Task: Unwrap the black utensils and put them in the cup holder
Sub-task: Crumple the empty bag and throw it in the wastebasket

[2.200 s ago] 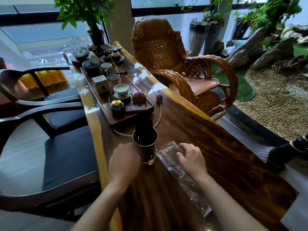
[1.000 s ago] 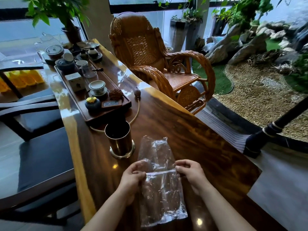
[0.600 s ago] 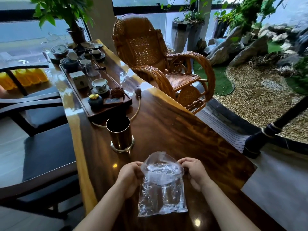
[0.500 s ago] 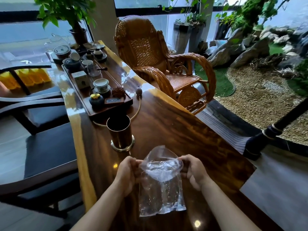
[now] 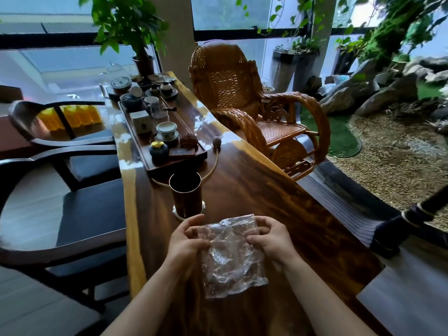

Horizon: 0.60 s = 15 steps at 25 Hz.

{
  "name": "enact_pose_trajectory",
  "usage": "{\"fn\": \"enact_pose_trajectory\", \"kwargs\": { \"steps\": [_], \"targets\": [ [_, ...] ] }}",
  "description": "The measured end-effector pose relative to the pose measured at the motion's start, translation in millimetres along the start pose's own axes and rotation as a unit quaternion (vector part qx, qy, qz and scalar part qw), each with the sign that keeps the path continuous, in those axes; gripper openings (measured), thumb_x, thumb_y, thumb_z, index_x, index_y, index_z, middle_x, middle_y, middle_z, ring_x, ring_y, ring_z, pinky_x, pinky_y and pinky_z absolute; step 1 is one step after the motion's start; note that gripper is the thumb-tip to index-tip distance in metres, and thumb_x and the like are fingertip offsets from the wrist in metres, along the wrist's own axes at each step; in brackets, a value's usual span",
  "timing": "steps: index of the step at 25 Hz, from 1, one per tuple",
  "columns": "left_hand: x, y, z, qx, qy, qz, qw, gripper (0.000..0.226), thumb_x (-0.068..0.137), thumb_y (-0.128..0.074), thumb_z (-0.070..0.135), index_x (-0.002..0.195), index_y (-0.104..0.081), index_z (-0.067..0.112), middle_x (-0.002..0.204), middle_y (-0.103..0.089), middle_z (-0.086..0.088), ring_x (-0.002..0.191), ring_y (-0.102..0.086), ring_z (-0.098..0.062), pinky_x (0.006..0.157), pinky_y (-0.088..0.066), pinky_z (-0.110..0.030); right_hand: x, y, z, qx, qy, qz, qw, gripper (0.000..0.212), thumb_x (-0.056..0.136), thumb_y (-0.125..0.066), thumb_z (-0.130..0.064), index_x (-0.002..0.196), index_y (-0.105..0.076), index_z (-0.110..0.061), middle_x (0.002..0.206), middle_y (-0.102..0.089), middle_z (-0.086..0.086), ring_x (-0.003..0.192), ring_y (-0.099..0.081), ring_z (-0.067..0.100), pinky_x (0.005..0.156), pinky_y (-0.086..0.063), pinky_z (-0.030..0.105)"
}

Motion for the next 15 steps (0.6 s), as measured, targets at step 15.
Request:
{"fn": "enact_pose_trajectory", "kwargs": {
  "steps": [15],
  "targets": [
    [-81.6, 79.2, -13.4, 0.062, 0.013, 0.132, 0.989, 0.039, 0.084, -0.072, -0.008, 0.117, -0.066, 0.012, 0.101, -0.077, -0.020, 0.091, -0.077, -0.032, 0.074, -0.063, -0.042, -21.3, -101.5, 17.4, -0.051, -0.001, -0.145, 0.988, 0.026, 0.074, -0.083, 0.004, 0.091, -0.069, -0.009, 0.078, -0.076, 0.006, 0.065, -0.074, 0.019, 0.055, -0.058, 0.029]
  ]
}}
Point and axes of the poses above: each hand's wrist, its own x-axis towards the middle knuckle, its own y-axis out of the back of the hand, z = x × y, the point moved 10 cm from there along x, towards the middle knuckle
